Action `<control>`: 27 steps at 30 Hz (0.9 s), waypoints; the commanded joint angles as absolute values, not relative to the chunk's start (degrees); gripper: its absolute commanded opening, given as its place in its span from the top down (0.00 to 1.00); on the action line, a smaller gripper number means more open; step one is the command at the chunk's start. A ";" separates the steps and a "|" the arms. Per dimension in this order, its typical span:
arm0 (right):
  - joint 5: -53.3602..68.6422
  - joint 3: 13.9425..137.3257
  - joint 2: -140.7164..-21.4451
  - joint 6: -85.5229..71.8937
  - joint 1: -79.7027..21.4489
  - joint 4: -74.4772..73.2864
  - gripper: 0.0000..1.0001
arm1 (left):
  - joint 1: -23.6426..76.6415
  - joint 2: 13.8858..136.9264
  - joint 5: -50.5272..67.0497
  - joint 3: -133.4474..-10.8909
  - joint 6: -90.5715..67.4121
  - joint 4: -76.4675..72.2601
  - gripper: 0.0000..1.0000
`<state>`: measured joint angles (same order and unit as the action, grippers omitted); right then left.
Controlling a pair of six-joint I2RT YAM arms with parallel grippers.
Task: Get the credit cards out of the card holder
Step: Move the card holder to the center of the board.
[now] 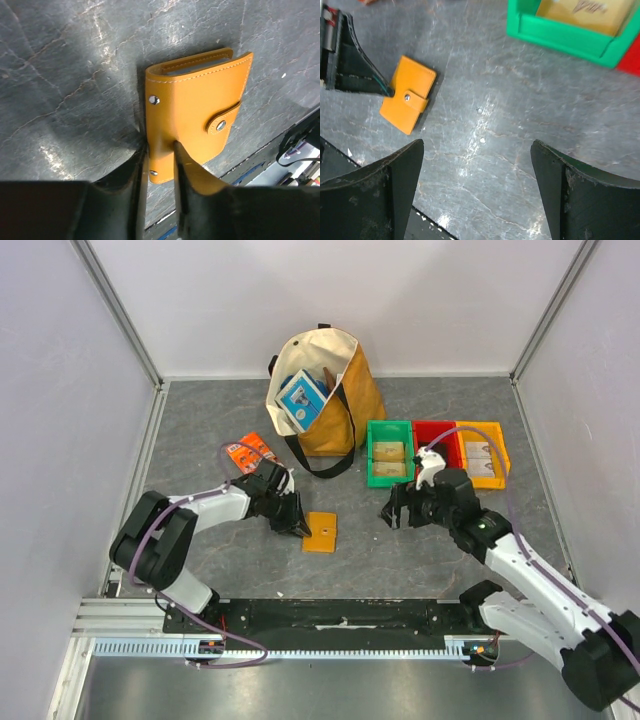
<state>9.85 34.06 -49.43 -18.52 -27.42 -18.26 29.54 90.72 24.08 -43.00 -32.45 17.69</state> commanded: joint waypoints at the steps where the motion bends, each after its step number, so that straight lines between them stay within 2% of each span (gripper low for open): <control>1: 10.12 33.05 -53.95 -21.97 -31.63 -13.80 0.05 | 30.93 90.36 20.13 -37.89 -38.67 11.88 0.79; 5: 4.50 34.36 -60.10 -23.73 -37.78 -13.54 0.06 | 32.60 87.11 19.08 -34.99 -42.00 8.62 0.98; 15: -12.29 45.95 -77.76 -28.82 -53.07 -15.90 0.16 | 36.56 79.28 15.83 -28.39 -49.83 2.20 0.98; 22: -15.12 52.73 -86.83 -31.11 -57.83 -16.43 0.34 | 39.46 76.20 12.57 -26.19 -53.79 0.44 0.98; 23: -15.12 53.08 -87.71 -31.20 -58.27 -16.35 0.39 | 39.64 76.03 12.22 -26.02 -54.22 0.35 0.98; 27: -15.20 54.40 -90.61 -31.55 -59.85 -16.61 0.44 | 40.51 75.32 11.60 -25.58 -55.02 0.18 0.98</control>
<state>-12.84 51.62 -88.42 -30.02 -58.46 -16.38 39.51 76.66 14.76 -26.61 -52.31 0.64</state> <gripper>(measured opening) 0.569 0.038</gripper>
